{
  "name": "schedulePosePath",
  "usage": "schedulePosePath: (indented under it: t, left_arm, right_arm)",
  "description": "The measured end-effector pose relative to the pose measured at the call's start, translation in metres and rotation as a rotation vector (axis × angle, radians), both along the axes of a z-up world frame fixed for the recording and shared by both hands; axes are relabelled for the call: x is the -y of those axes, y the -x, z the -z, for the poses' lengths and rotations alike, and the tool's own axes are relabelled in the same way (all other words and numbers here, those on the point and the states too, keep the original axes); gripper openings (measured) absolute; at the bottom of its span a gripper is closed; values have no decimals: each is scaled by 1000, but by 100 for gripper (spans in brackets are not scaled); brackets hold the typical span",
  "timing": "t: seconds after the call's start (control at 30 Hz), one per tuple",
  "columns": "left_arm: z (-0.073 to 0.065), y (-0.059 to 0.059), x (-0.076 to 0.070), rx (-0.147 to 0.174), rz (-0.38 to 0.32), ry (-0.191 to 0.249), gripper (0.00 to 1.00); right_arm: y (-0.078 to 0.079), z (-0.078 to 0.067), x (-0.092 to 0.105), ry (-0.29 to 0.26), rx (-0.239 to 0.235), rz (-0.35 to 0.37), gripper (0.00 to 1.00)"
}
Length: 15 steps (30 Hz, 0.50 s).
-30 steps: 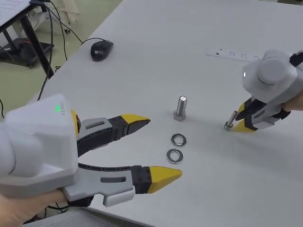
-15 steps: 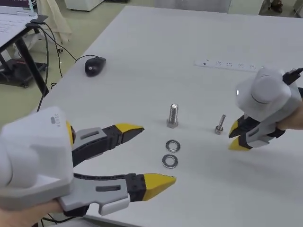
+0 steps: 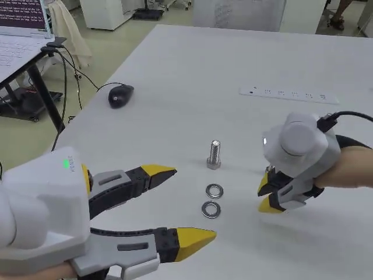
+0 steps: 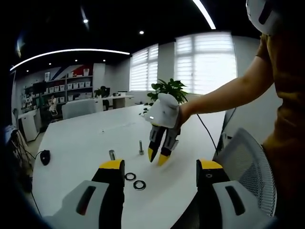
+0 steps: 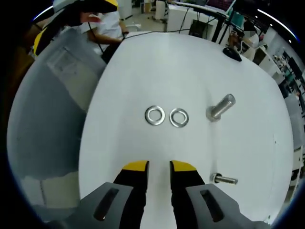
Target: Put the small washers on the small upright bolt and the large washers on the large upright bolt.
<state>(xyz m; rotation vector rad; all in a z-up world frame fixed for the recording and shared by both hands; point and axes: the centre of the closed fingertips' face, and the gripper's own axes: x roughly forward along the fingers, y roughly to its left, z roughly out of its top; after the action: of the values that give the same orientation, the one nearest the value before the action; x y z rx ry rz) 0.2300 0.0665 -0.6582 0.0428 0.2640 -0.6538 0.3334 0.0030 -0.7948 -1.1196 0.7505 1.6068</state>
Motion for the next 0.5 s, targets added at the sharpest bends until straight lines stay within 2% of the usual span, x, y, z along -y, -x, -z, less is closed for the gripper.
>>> schedulePosePath:
  t: [0.2,0.5]
  left_arm:
    - [-5,-2,-4,19,-13,8,60]
    - [-5,-5,-14,27,-30,22,60]
  right_arm:
    - [8,6,-22,6,-7,-38,19]
    - [21,14,-53,4,-27,-83,23]
